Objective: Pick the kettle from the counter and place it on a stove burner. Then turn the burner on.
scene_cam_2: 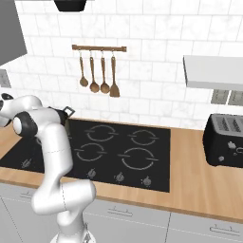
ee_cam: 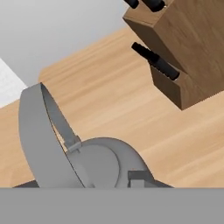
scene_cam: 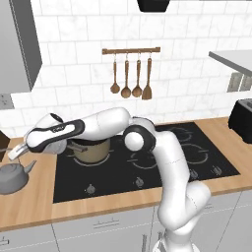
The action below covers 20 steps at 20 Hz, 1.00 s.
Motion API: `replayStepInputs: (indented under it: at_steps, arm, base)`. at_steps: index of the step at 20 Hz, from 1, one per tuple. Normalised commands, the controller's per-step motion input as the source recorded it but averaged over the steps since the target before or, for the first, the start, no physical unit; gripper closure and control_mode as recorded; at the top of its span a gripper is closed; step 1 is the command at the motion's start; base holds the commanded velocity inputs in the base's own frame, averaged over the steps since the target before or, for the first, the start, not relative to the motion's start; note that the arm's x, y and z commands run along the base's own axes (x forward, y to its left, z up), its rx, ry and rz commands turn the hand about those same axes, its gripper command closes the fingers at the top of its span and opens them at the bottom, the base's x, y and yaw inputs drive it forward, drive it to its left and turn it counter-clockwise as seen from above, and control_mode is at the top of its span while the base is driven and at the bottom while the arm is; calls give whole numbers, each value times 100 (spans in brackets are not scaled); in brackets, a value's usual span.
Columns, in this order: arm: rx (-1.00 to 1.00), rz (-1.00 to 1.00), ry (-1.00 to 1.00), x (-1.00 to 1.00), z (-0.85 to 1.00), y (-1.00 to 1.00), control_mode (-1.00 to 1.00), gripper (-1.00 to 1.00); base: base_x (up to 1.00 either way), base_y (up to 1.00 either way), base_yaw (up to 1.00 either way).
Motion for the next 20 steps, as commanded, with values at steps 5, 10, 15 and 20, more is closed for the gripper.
replayStepInputs:
  at_steps: [5, 10, 15, 20]
  arm:
    - [0, 0, 0, -3, 0, 0, -100, 100]
    - [0, 0, -1, -61, 0, 0, -100, 100]
    - [0, 0, -13, -99, 24, -3, -100, 100]
    - [1, 0, -19, -84, 52, -41, -100, 100]
  base:
    - [0, 0, 0]
    - [0, 0, 0]
    - [0, 0, 0]
    - [0, 0, 0]
